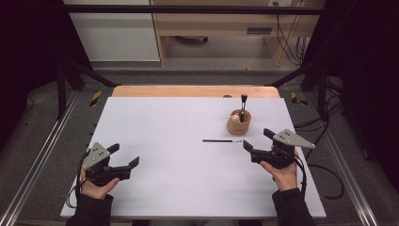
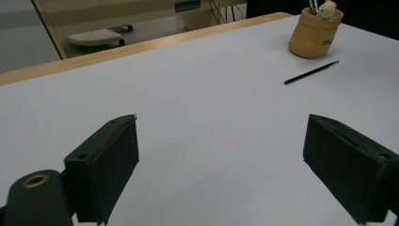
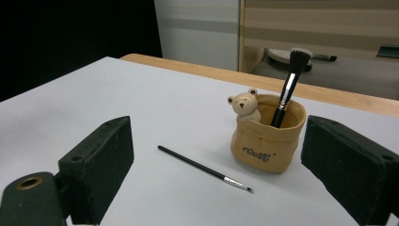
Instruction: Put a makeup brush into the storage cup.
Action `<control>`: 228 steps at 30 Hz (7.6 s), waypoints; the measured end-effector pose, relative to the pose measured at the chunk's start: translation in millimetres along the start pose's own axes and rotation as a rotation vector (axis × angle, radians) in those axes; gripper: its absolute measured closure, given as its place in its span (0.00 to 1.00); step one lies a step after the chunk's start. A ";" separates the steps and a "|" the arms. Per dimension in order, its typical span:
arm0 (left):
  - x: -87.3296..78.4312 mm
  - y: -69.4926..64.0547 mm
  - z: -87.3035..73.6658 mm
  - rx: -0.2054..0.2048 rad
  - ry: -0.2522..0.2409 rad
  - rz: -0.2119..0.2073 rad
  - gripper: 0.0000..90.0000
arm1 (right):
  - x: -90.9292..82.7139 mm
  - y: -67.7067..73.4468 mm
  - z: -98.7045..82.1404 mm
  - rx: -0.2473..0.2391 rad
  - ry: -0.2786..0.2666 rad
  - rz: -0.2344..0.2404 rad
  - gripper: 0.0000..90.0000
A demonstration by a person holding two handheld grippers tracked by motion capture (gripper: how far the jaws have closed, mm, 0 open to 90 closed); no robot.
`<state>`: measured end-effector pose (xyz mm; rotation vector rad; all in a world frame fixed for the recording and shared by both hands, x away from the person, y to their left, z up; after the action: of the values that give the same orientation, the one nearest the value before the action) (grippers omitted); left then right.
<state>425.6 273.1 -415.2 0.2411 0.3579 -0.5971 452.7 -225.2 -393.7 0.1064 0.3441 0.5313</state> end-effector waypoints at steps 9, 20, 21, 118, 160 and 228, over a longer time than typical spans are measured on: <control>-0.5 1.0 -0.2 -0.005 -0.002 0.000 0.11 | -14.7 -1.5 -9.4 0.005 0.005 0.007 0.08; -1.7 2.5 -0.8 -0.012 -0.009 0.000 0.11 | -25.5 -4.2 -18.3 0.010 0.013 -0.001 0.07; -1.9 2.4 -0.7 -0.013 -0.010 0.000 0.11 | -26.2 -4.6 -19.2 0.007 0.013 0.000 0.07; 1.9 -3.9 1.6 0.010 -0.002 -0.023 0.10 | 126.6 26.2 -21.4 -0.048 0.301 0.021 0.15; 4.2 -6.7 2.3 0.021 0.002 -0.032 0.10 | 171.1 18.7 -49.8 -0.106 0.496 -0.030 0.37; 7.0 -10.4 2.6 0.030 0.011 -0.043 0.10 | 129.9 23.0 -16.3 -0.099 0.652 -0.042 0.70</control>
<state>425.6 260.4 -416.8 0.2658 0.3661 -0.6435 540.7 -138.6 -442.8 -0.1766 0.9521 0.5316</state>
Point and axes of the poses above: each handheld gripper's, and its own axes: x roughly forward along the jaws, z roughly out of its top, y roughly to its left, the point moved 1 cm from there along x, roughly forward along the jaws, and after that the axes turned 7 degrees about x, right-handed, at the moved point
